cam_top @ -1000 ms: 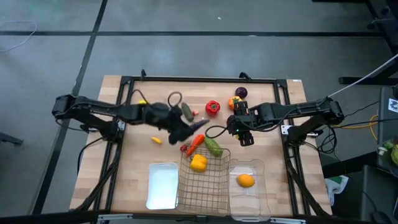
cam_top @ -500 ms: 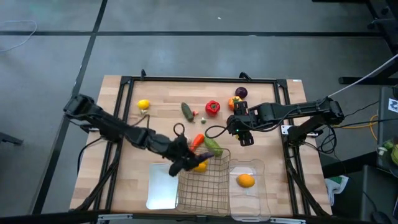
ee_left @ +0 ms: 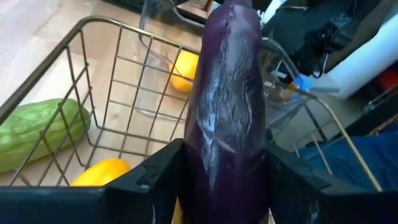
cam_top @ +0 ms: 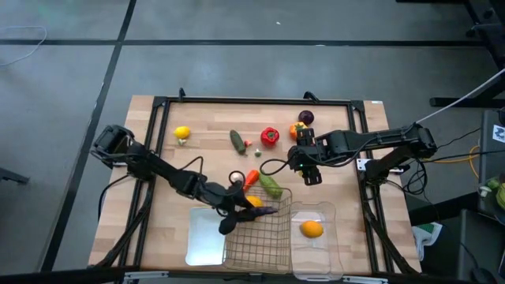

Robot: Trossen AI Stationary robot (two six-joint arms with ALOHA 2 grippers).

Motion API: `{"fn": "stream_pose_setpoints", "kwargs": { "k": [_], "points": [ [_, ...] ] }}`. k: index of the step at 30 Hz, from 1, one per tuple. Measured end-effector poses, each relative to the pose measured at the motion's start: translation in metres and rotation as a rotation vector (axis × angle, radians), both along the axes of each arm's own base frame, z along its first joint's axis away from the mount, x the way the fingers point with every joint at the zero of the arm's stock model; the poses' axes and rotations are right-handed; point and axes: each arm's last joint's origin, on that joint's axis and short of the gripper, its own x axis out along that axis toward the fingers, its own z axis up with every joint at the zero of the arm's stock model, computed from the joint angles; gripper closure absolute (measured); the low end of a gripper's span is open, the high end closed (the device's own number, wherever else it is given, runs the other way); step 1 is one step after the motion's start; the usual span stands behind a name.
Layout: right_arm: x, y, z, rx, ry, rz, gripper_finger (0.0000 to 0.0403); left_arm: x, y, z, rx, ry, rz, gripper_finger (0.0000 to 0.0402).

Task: Sort produce into baskets
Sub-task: Put the eggplant into the wire basket

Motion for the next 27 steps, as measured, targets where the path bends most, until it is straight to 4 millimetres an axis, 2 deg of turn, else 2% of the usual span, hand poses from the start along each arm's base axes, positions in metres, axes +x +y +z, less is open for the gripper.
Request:
{"fn": "stream_pose_setpoints", "kwargs": {
  "k": [6,20,27],
  "points": [
    [0.0,0.0,0.0,0.0,0.0,0.0,0.0075,0.0016,-0.0003,-0.0074,0.037,0.019,-0.007,0.021],
    [0.0,0.0,0.0,0.0,0.0,0.0,0.0075,0.0046,0.0086,-0.0087,0.046,0.027,0.027,0.021],
    [0.0,0.0,0.0,0.0,0.0,0.0,0.0075,0.0045,0.0087,-0.0089,0.066,0.025,0.019,0.0185]
  ]
}}
